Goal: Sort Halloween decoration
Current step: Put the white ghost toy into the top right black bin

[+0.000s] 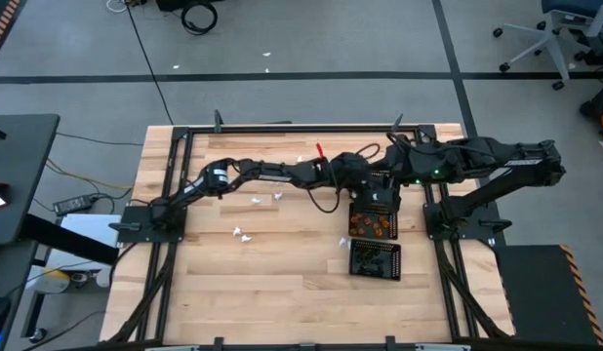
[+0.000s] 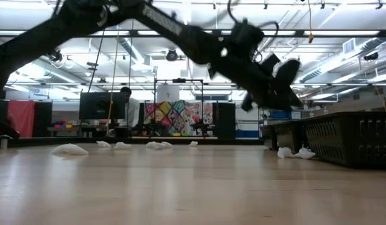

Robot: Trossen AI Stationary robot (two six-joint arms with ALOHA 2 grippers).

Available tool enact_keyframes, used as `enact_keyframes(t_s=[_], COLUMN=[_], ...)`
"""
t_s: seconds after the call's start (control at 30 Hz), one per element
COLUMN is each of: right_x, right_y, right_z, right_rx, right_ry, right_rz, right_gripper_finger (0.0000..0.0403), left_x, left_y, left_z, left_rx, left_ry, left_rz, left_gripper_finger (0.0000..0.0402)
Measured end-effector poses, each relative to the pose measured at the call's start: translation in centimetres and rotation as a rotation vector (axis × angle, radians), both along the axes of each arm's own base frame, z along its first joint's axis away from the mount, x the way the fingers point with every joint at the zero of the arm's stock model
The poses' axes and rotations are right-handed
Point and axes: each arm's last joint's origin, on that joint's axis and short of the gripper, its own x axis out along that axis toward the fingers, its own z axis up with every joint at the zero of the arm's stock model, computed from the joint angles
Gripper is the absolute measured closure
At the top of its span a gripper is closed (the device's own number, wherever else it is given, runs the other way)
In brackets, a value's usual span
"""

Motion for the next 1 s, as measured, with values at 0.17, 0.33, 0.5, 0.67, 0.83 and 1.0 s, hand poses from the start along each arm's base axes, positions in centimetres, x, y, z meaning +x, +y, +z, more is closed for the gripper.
enact_keyframes(t_s=[0.17,0.33,0.5,0.67,0.83,1.0], right_x=[-0.8,-1.3,-1.1,-0.4,0.5,1.3], right_y=[-0.2,-0.4,-0.4,-0.3,-0.2,0.0], right_z=[0.4,0.9,1.4,1.4,0.9,0.5], right_rx=[-0.024,-0.085,-0.149,-0.162,-0.148,-0.136], right_ry=[-0.025,-0.05,-0.086,-0.1,-0.073,-0.059], right_rz=[-0.02,-0.019,-0.016,-0.018,-0.021,-0.016], right_gripper_finger=[0.0254,0.0254,0.0254,0.0254,0.0254,0.0254], left_x=[-1.8,-4.2,-5.6,-6.2,-6.8,-8.5], left_y=[-0.8,-2.1,-2.6,-3.8,-5.0,-5.6], left_z=[3.6,5.9,5.4,5.3,7.0,9.1], left_rx=[0.027,0.13,0.153,0.215,0.249,0.286], left_ry=[0.121,0.308,0.479,0.573,0.555,0.586], left_rz=[-0.032,-0.11,-0.134,-0.173,-0.209,-0.247], left_gripper_finger=[0.0266,0.0281,0.0286,0.0286,0.0286,0.0286])
